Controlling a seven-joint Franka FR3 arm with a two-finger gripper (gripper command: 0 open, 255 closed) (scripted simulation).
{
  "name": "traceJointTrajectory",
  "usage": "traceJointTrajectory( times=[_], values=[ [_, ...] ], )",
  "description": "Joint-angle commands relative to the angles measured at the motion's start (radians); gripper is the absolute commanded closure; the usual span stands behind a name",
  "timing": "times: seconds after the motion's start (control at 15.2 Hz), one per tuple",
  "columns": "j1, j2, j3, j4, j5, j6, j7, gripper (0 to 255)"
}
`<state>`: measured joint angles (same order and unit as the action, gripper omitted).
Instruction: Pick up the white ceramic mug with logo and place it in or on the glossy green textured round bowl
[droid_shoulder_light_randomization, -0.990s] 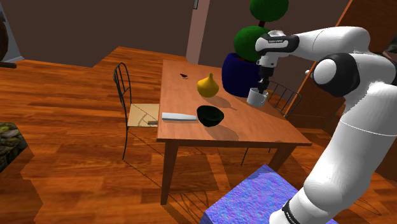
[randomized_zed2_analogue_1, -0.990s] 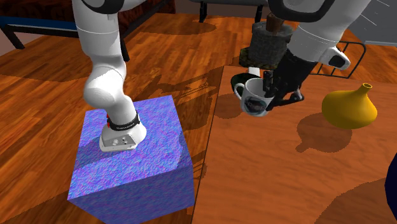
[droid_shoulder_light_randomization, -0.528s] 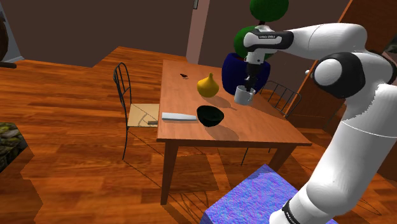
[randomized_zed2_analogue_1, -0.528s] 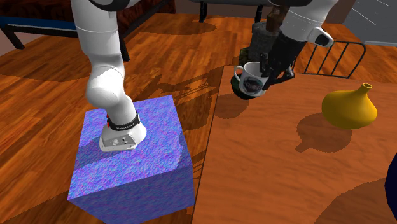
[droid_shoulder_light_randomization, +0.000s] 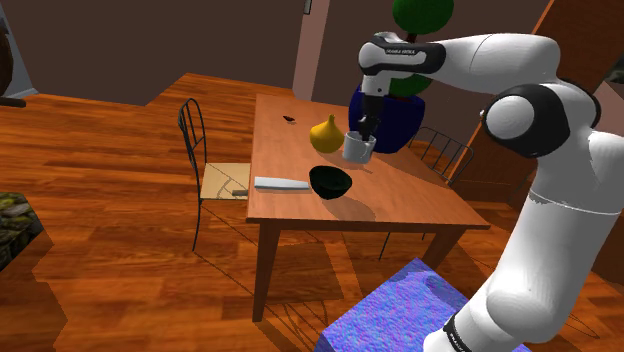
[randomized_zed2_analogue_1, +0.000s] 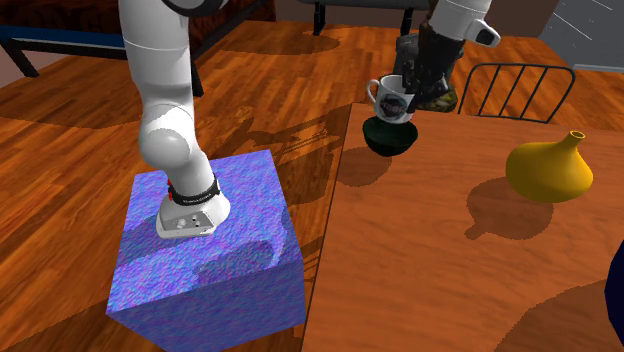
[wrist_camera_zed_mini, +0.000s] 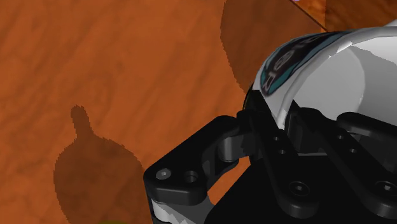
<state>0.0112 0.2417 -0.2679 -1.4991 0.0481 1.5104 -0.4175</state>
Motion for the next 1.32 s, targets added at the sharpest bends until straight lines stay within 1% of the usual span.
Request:
traceJointTrajectory(
  times=[0.0,0.2,0.73,1.25],
  values=[
    [0.021,0.032,0.017,0.046,0.013,-0.015,0.04,255],
    [0.058,0.08,0.044,0.121,0.031,-0.041,0.108,255],
    [0.063,0.075,0.046,0.005,0.03,0.069,0.106,255],
    [0.066,0.085,0.048,-0.085,0.033,0.17,0.102,255]
  ],
)
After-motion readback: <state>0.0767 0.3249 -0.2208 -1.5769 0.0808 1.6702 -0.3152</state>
